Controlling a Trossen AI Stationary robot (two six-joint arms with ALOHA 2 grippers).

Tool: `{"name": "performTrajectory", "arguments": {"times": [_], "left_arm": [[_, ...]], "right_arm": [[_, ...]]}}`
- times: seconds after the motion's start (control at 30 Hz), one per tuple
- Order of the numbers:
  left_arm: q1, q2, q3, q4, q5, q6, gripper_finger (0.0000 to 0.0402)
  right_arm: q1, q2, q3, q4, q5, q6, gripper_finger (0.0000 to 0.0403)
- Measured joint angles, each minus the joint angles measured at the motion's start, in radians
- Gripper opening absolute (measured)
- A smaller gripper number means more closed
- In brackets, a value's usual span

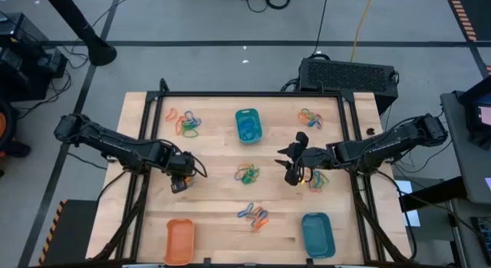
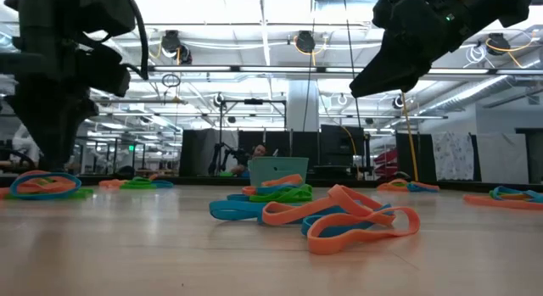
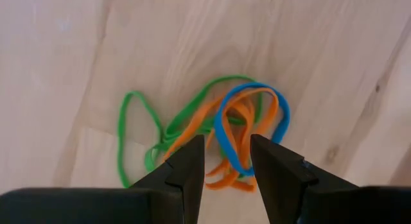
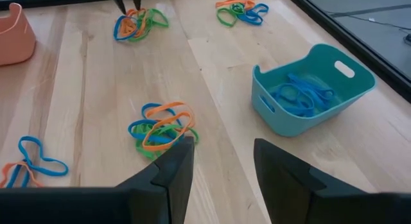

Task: Sort rubber bands into baskets
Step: Put the blue rubber band into the top blue bin

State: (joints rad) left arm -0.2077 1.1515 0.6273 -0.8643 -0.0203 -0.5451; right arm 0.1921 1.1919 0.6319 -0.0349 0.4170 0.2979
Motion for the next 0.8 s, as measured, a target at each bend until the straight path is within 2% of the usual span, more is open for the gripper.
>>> {"name": "performTrajectory", "arguments": {"times": [0.23,0.53,0.8], "left_arm": [[0.000,0.024,0.001,0.032,-0.038,0.001,0.0132],[0.000,0.121,0.001,0.047,-0.038,0.010,0.0132],[0.000,0.138,0.001,0.047,-0.033,0.038,0.0132]], "right_arm": [[0.000,0.000,0.000,0.000,0.000,-0.013,0.0155],[0.000,0.000,0.000,-0.006,0.000,-0.014,0.0155],[0.000,0.000,0.000,-0.010,0.000,-0.015,0.0155]]}}
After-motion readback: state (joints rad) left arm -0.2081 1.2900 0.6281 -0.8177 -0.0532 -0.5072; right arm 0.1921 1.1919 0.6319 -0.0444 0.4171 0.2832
